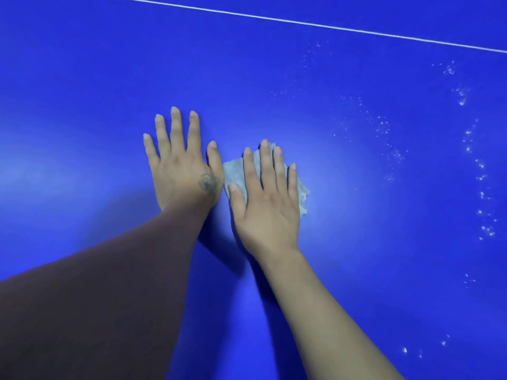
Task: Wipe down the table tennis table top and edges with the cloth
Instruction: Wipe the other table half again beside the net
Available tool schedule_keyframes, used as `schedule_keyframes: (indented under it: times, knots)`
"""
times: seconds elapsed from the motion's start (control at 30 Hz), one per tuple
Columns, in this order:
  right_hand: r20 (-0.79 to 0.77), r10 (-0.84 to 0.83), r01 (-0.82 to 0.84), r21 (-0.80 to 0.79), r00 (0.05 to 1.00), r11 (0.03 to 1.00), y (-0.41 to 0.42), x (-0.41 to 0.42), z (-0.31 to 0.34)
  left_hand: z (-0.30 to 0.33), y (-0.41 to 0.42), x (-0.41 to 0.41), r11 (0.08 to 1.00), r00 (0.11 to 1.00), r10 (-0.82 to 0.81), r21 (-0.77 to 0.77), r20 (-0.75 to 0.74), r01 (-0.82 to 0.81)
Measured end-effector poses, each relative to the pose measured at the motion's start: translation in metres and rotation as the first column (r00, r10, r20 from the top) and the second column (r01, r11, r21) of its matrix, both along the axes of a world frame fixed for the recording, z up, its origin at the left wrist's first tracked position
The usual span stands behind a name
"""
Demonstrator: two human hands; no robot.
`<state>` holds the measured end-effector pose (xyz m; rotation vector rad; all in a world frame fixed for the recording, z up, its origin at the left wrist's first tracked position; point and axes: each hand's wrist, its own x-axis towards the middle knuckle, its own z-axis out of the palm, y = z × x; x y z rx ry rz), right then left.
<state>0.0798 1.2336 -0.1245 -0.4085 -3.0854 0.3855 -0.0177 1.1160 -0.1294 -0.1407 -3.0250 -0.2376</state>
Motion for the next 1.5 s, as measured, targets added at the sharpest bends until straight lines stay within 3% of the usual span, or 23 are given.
schedule_keyframes:
  times: [0.23, 0.53, 0.7, 0.83, 0.93, 1.17, 1.4, 1.5]
  knots:
    - [0.034, -0.099, 0.098, 0.030, 0.994, 0.995, 0.051, 0.023, 0.003, 0.000, -0.001, -0.002, 1.000, 1.000, -0.001, -0.027, 0.019, 0.001]
    - [0.015, -0.324, 0.323, 0.057, 0.946, 0.945, 0.070, -0.105, 0.002, 0.001, 0.000, -0.003, 0.999, 0.999, 0.002, -0.045, 0.046, 0.000]
    - [0.015, -0.187, 0.187, 0.042, 0.982, 0.982, 0.045, -0.142, 0.002, 0.001, 0.000, -0.005, 0.999, 0.998, -0.002, -0.032, 0.064, 0.004]
    - [-0.052, 0.007, -0.005, 0.039, 0.999, 0.999, 0.033, -0.116, -0.002, 0.000, -0.002, -0.005, 1.000, 0.997, -0.003, -0.023, 0.074, 0.004]
    - [-0.052, 0.050, -0.047, 0.065, 0.997, 0.997, 0.038, -0.084, -0.006, 0.000, -0.002, -0.005, 1.000, 0.997, -0.002, -0.026, 0.082, 0.004]
    - [-0.031, -0.161, 0.162, 0.049, 0.986, 0.986, 0.076, -0.057, -0.003, 0.002, 0.000, -0.003, 0.999, 0.992, 0.015, -0.032, 0.126, -0.011]
    - [0.016, -0.338, 0.337, 0.052, 0.941, 0.940, 0.097, -0.144, 0.000, 0.002, -0.001, -0.003, 1.000, 0.993, 0.012, -0.007, 0.117, -0.012]
    - [0.064, -0.301, 0.300, 0.018, 0.952, 0.954, 0.081, -0.178, 0.004, 0.003, 0.000, -0.003, 1.000, 0.994, 0.012, -0.013, 0.111, -0.010]
